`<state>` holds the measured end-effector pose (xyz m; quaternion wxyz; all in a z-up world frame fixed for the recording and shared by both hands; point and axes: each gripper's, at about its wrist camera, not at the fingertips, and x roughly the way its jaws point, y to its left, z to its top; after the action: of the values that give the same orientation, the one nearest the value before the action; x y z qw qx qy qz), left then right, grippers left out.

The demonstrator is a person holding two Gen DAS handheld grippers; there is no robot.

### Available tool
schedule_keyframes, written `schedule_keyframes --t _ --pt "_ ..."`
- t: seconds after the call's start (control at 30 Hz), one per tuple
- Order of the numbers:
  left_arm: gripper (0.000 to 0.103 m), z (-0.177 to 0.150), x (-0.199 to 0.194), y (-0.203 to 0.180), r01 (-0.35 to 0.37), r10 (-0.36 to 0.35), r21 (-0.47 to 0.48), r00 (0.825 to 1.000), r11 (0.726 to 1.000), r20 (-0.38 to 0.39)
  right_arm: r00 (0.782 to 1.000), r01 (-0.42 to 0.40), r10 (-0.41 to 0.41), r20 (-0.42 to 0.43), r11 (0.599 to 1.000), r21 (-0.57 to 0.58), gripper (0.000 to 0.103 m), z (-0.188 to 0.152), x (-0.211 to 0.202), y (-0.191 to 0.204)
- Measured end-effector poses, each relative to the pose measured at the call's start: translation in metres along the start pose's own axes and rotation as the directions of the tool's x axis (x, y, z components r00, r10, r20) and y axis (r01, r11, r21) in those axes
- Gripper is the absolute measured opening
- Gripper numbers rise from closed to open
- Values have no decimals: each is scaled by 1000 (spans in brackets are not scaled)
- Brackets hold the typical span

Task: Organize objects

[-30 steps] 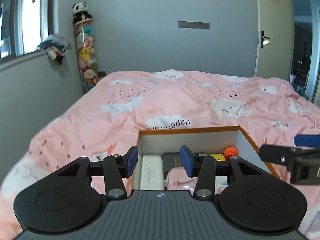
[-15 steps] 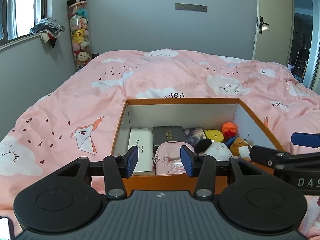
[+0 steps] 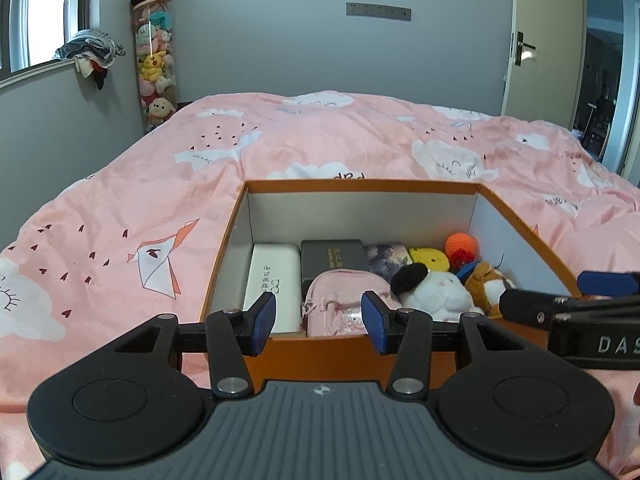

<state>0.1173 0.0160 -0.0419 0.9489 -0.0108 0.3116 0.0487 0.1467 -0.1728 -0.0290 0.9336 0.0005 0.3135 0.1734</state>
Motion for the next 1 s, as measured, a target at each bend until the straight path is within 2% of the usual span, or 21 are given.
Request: schedule_keyframes --t 0.87,0.93,1.0 --pt "55 -1 -4 0 12 -12 5 1000 1000 -1 1000 19 -19 7 1000 -24 98 -1 -2 5" --pt "57 -1 -4 0 13 -13 6 1000 1000 -1 1000 19 -19 7 1000 -25 98 0 -2 5" --pt "66 -1 -3 0 14 -14 1 1000 1000 -3 1000 18 -18 8 999 -26 98 0 -1 5"
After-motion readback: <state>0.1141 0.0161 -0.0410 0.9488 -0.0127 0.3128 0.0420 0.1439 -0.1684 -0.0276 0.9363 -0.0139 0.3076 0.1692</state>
